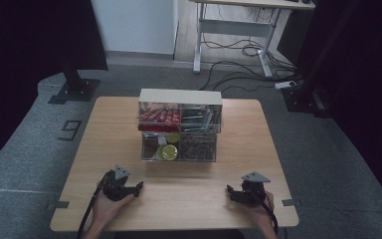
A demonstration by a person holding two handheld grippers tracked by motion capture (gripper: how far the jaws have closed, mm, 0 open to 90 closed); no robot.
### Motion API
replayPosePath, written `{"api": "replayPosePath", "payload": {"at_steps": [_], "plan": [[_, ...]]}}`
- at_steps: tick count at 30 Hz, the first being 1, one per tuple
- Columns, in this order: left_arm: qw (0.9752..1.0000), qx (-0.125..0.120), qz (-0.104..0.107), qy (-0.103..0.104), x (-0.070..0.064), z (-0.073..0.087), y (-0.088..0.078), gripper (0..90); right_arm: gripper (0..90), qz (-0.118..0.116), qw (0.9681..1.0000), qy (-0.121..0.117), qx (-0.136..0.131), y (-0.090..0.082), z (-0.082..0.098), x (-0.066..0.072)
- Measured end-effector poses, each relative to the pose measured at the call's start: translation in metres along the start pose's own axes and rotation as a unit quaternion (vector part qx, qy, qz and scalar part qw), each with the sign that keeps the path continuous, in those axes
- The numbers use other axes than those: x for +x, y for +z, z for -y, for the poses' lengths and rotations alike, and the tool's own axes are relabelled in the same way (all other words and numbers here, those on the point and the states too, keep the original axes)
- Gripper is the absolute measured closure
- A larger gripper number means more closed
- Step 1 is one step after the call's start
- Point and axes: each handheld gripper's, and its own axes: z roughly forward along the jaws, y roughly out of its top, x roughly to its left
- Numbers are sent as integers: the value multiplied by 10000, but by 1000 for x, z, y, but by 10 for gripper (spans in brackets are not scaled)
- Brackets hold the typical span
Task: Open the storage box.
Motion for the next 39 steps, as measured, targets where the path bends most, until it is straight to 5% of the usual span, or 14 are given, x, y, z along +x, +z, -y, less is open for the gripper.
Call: {"api": "replayPosePath", "payload": {"at_steps": [11,17,27,39], "plan": [[9987,-415,-259,-134,6,5,-18,453,189,-22,10000,-22,-13,-1,0,0],[9979,-552,-62,-336,11,2,-37,582,191,-34,10000,-28,-15,-1,1,0],[9960,-862,57,-246,11,-9,-59,803,196,-24,10000,-20,-16,-1,1,0],[9934,-1087,328,-140,-2,-22,-84,900,198,-16,10000,-3,-15,-1,1,-1]]}}
